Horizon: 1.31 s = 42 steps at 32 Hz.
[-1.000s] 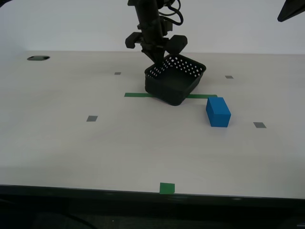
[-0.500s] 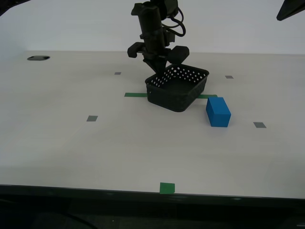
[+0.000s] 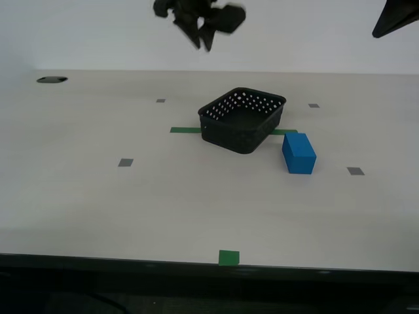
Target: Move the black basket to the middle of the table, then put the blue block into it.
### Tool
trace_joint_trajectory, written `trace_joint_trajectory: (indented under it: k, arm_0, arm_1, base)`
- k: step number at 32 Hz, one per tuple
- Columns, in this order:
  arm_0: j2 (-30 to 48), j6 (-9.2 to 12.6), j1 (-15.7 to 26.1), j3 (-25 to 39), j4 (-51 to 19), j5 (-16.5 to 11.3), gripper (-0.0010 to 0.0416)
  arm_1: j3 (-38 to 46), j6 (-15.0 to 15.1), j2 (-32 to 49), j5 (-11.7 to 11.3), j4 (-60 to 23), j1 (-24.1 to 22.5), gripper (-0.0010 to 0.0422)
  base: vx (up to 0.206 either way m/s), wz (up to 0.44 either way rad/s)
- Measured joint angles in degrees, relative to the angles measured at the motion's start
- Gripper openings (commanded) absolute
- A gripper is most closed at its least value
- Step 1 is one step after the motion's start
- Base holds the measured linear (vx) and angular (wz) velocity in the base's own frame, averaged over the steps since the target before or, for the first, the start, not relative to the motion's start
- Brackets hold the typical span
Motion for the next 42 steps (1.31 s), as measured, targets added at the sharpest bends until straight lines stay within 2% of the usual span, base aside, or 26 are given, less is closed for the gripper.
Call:
trace_joint_trajectory:
  k: [1, 2, 4, 6, 7, 8, 11, 16, 21, 23, 24, 26, 28, 29, 30, 33, 34, 35, 40, 42]
  arm_0:
    - [0.15, 0.31, 1.36, -0.9, 0.09, -0.5, 0.0002]
    - [0.0, 0.68, 1.97, -1.68, 0.09, -0.48, 0.0002]
    - [0.11, 1.53, 4.68, -3.54, 0.42, -0.61, 0.0002]
    - [0.09, 2.45, 8.48, -6.01, 3.56, -0.63, 0.0002]
    - [0.02, 2.97, 9.18, -6.38, 4.15, -0.61, 0.0002]
    - [0.24, 3.82, 11.23, -6.6, 4.81, -0.44, 0.0002]
    - [0.26, 4.37, 14.62, -6.6, 6.08, -0.5, 0.0002]
    - [0.26, 4.48, 16.06, -6.6, 9.53, -0.04, 0.0003]
    - [1.86, 4.98, 16.48, -6.6, 9.75, -0.04, 0.001]
    - [3.96, 4.98, 16.87, -6.6, 9.22, -0.02, 0.0034]
    - [6.71, 5.18, 17.4, -6.56, 8.87, -0.02, 0.0069]
    - [9.11, 5.22, 17.88, -6.73, 8.66, -0.13, 0.0095]
    - [15.8, 5.49, 18.82, -5.99, 7.58, 0.22, 0.0183]
    - [16.61, 5.51, 18.86, -5.81, 7.41, 0.31, 0.0198]
    - [19.17, 5.9, 18.97, -4.39, 7.08, 0.28, 0.0243]
    - [21.7, 7.08, 18.88, -3.82, 6.23, 0.87, 0.0301]
    - [21.94, 7.17, 18.88, -3.82, 5.88, 2.84, 0.0319]
    - [21.88, 7.39, 18.93, -3.8, 5.79, 4.76, 0.0328]
    - [22.8, 9.42, 19.06, -3.82, 6.05, 4.96, 0.0308]
    - [24.68, 9.55, 19.26, -3.69, 6.32, 5.07, 0.0302]
  arm_1:
    - [0.37, 0.46, -2.23, -1.05, -2.12, 0.63, -0.0007]
    - [0.15, 0.83, -2.67, 0.24, -0.63, 0.81, -0.0001]
    - [0.15, 1.27, -4.92, -0.44, -0.96, 1.79, 0.0005]
    - [0.02, 1.46, -6.43, -0.81, -1.51, 2.95, 0.0002]
    - [0.04, 1.49, -6.56, -0.39, -1.01, 3.06, 0.0002]
    - [-0.04, 1.62, -7.15, -0.61, -3.21, 3.58, -0.0002]
    - [-0.04, 2.56, -7.45, -0.61, -7.17, 4.52, -0.0001]
    - [-0.02, 3.82, -7.56, -0.59, -9.03, 5.97, 0.0]
    - [-0.07, 5.53, -8.39, -0.66, -9.88, 8.41, 0.0]
    - [-0.07, 5.81, -8.66, -0.61, -9.84, 9.18, 0.0]
    - [-0.04, 6.08, -8.83, -0.15, -9.79, 9.9, 0.0]
    - [-0.04, 6.12, -8.85, -0.2, -9.79, 10.73, 0.0]
    - [-0.07, 6.6, -8.87, 0.17, -9.51, 11.89, 0.0]
    - [-0.07, 6.69, -8.87, 0.33, -9.51, 11.98, 0.0]
    - [-0.07, 6.75, -8.94, 1.31, -9.25, 12.37, 0.0]
    - [-0.07, 7.3, -8.94, 2.89, -9.31, 12.57, 0.0]
    - [-0.07, 7.43, -8.94, 2.91, -9.33, 12.63, 0.0]
    - [-0.07, 7.43, -8.94, 2.99, -9.33, 12.68, 0.0]
    - [-0.07, 7.45, -8.94, 2.99, -9.22, 12.79, 0.0]
    - [-0.07, 7.45, -8.94, 3.02, -9.22, 12.83, 0.0]
  base:
    - [0.0, 0.0]
    - [0.0, 0.0]
    - [0.0, 0.0]
    - [0.0, 0.0]
    - [0.0, 0.0]
    - [0.0, 0.0]
    - [0.0, 0.0]
    - [0.0, 0.0]
    - [0.0, 0.0]
    - [0.0, 0.0]
    - [0.0, 0.0]
    - [0.0, 0.0]
    - [0.0, 0.0]
    - [0.0, 0.0]
    - [0.0, 0.0]
    - [0.0, 0.0]
    - [0.0, 0.0]
    - [0.0, 0.0]
    - [0.0, 0.0]
    - [0.0, 0.0]
